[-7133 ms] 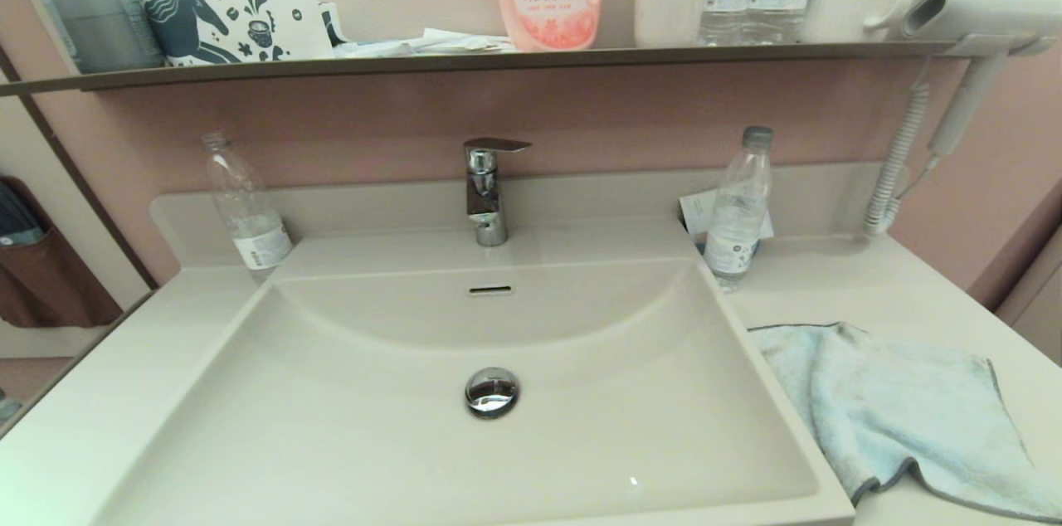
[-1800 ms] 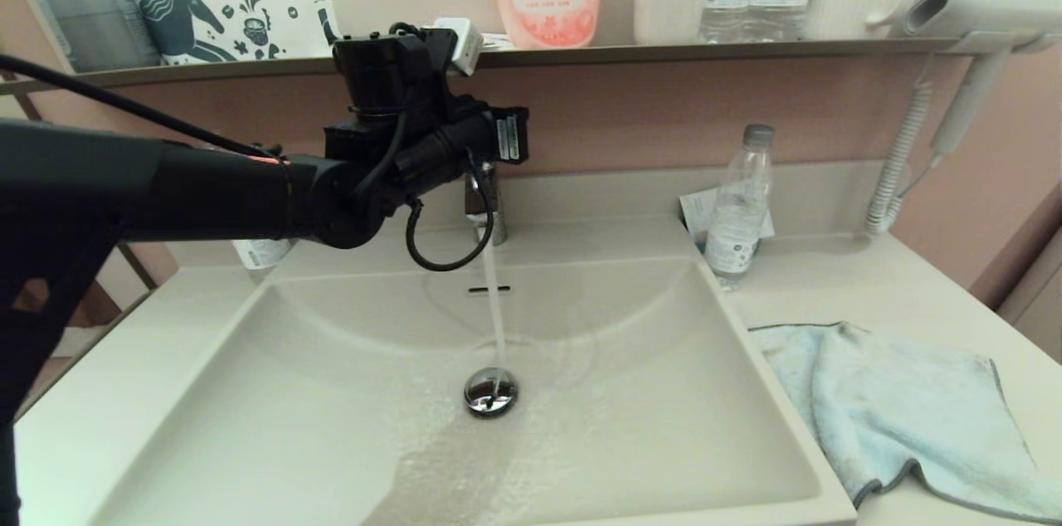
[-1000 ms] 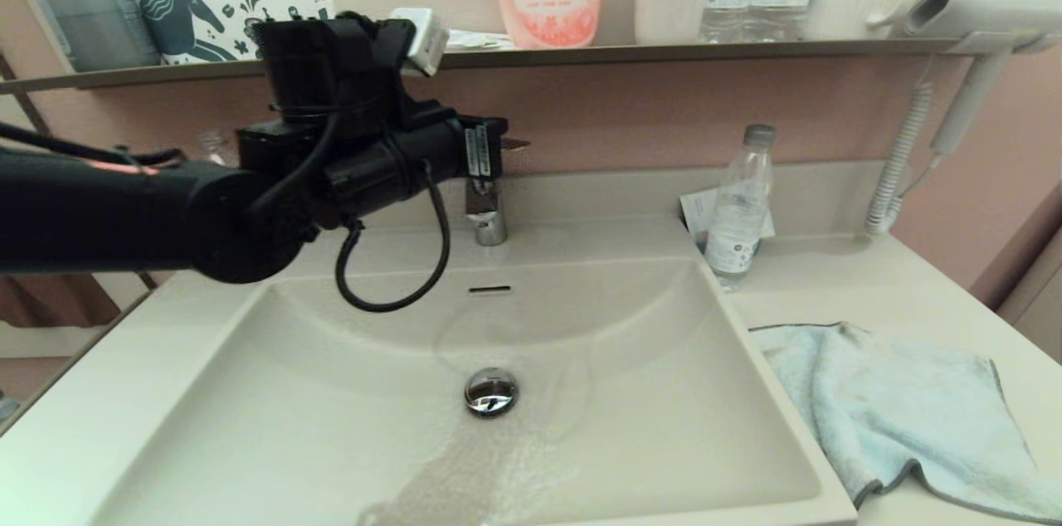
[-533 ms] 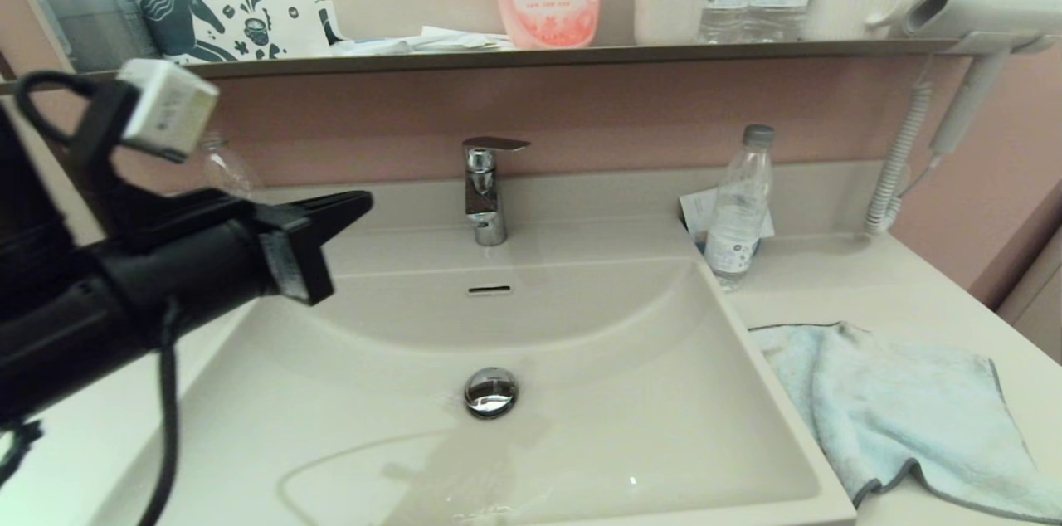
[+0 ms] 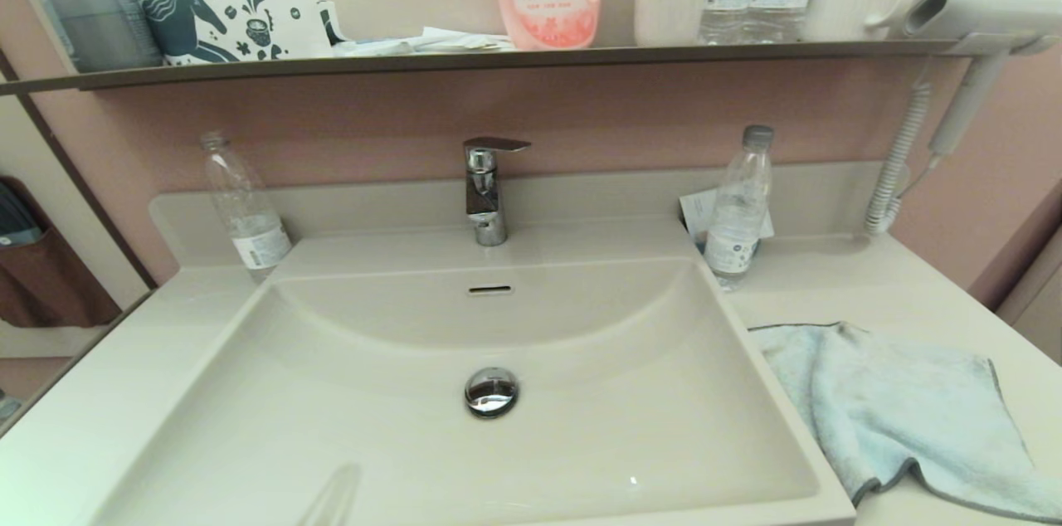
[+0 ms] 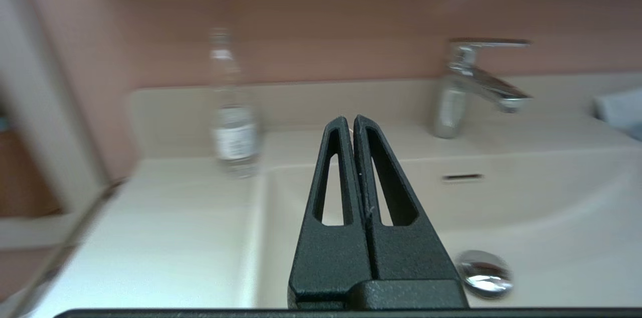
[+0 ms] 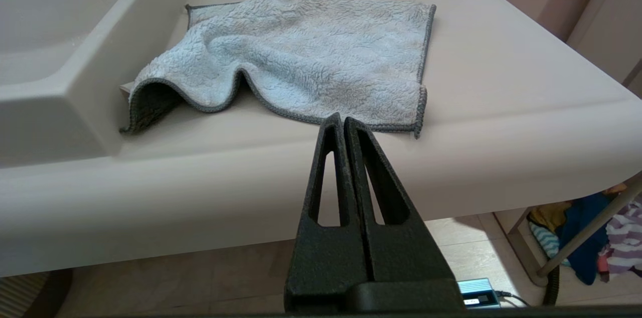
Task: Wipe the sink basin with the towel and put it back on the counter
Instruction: Pick up the cloth
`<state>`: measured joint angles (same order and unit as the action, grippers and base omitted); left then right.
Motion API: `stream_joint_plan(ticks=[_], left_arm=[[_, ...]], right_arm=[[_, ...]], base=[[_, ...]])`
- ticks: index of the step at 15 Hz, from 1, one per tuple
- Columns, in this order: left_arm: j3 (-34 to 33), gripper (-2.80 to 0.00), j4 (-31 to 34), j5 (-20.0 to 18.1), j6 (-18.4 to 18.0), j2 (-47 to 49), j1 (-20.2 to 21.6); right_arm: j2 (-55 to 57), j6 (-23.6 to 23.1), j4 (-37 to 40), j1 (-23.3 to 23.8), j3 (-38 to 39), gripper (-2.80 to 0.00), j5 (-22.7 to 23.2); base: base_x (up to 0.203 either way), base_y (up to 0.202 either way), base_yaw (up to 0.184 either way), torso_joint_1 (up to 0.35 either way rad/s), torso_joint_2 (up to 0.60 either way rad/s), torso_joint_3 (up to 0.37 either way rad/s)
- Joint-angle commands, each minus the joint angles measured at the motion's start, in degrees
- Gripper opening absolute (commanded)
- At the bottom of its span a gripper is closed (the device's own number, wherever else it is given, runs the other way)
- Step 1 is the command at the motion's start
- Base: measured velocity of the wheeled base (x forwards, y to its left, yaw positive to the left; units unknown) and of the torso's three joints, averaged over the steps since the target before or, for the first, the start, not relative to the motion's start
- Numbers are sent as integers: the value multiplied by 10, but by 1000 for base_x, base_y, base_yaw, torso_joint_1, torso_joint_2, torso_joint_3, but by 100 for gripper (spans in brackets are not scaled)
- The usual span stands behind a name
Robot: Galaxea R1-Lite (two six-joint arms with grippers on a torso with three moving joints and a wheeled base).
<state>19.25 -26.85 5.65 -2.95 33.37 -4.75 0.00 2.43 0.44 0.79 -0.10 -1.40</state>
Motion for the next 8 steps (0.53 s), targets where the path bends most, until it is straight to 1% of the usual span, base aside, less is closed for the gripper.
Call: stream_joint_plan(ticks=[1,3,5,6,7,8], left_arm=[[-40,-280,24,1,-1,-133,45],[-55,-280,104,-3,0,-207,55],[-75,-280,180,-24,0,-286,54],[-86,-280,222,-40,0,-319,53],[-102,-280,245,-55,1,-333,53],[-113,-280,254,-63,3,-333,53]], right_arm=[[0,0,0,0,0,-280,0],[0,0,0,0,0,-280,0],[0,0,0,0,0,-280,0],[0,0,0,0,0,-280,0],[0,0,0,0,0,-280,0],[0,0,0,0,0,-280,0]], base=[[0,0,0,0,0,0],[0,0,0,0,0,0],[0,0,0,0,0,0],[0,0,0,0,0,0],[0,0,0,0,0,0],[0,0,0,0,0,0]])
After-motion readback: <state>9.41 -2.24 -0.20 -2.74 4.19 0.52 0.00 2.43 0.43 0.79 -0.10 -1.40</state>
